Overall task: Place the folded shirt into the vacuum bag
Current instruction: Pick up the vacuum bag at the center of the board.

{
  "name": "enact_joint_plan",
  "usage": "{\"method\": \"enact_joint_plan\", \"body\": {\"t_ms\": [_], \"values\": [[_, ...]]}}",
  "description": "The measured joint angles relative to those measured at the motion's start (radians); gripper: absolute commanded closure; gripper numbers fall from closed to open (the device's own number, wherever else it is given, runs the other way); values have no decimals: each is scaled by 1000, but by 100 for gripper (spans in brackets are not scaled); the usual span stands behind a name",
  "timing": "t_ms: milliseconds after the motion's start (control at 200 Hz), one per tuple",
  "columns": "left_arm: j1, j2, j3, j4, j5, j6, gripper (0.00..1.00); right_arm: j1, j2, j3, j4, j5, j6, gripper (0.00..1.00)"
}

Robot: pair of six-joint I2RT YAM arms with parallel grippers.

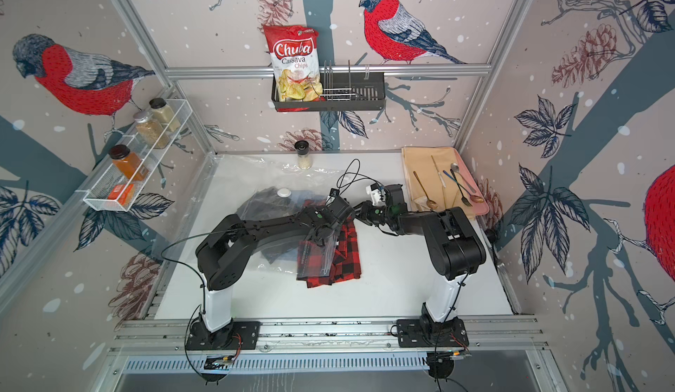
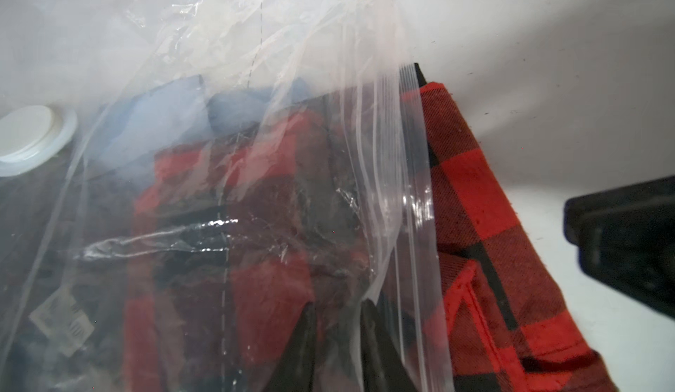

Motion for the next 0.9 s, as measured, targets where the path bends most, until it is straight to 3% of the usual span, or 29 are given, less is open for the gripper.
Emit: {"method": "enact_joint_plan", "body": {"t_ms": [105, 245, 310, 505, 901], "values": [[2, 2, 0, 11, 13, 1, 77, -4, -4, -3, -13, 3, 0, 68], [2, 10, 0, 23, 34, 3, 86, -14, -29, -17, -24, 13, 0, 68], [2, 10, -1, 29, 40, 3, 100, -19, -43, -26, -34, 18, -1, 68], [2, -30, -20, 24, 43, 24, 100, -40, -89, -55, -53, 36, -21, 66], [67, -395, -105, -53, -62, 67, 100, 24, -128, -31, -146, 83, -70, 63]]}}
